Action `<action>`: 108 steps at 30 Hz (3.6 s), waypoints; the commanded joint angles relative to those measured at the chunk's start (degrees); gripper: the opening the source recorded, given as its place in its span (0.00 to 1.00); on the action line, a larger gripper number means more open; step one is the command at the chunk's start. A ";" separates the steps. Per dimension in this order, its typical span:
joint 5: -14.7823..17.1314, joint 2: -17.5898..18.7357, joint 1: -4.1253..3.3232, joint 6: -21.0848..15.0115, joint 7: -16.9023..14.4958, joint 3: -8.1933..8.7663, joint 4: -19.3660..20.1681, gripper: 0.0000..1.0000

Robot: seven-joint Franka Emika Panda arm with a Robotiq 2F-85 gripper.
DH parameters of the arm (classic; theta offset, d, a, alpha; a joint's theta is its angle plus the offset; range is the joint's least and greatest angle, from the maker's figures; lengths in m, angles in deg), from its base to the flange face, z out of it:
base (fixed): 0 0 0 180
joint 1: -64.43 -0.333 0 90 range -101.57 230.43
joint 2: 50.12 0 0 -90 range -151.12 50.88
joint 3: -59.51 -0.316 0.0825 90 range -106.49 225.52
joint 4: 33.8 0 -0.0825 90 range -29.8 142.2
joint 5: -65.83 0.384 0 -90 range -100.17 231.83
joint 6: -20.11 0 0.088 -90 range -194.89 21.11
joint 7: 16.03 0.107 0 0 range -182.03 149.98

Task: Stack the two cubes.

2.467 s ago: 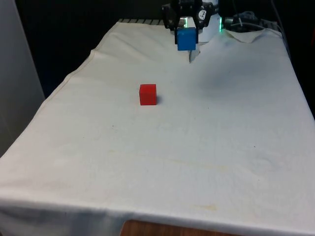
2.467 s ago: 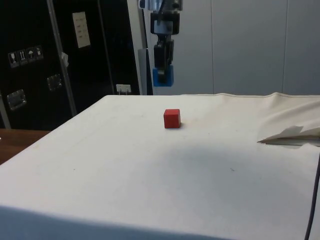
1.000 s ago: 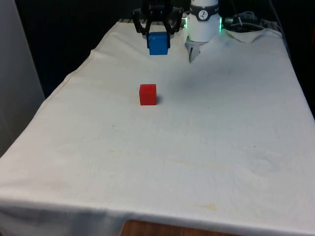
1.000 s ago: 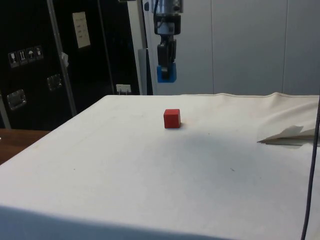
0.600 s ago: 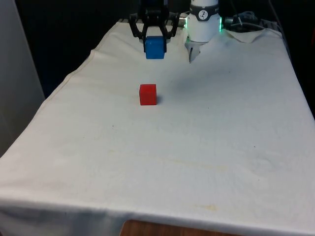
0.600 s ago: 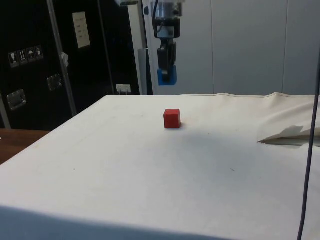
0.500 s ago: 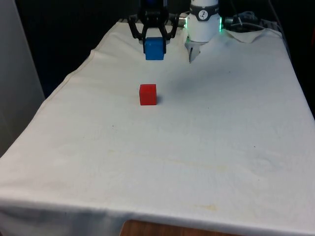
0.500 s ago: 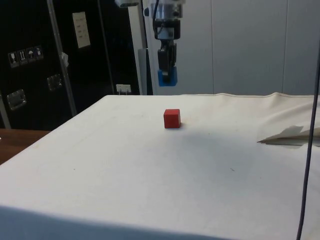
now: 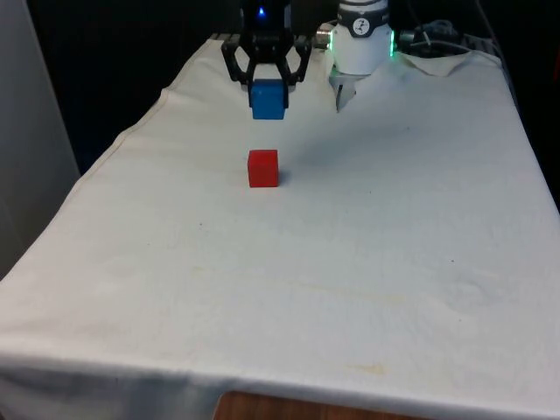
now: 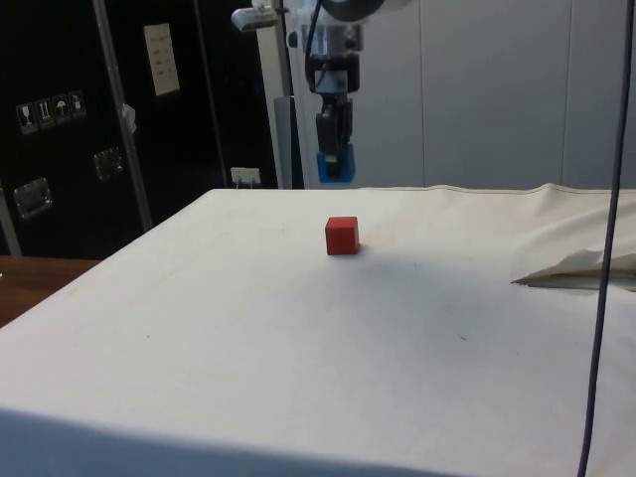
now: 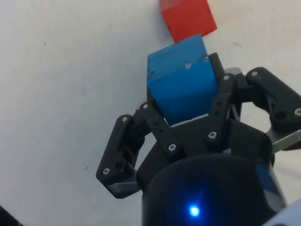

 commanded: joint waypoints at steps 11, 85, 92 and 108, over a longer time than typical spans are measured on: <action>0.74 2.64 0.11 -1.83 -0.92 0.34 -0.63 0.02; 5.84 12.26 0.40 -11.12 -4.64 0.40 -1.26 0.04; 5.73 12.26 0.34 -11.06 -4.58 0.46 -1.26 0.71; 5.16 11.00 0.17 -10.08 -4.30 0.92 -1.38 1.00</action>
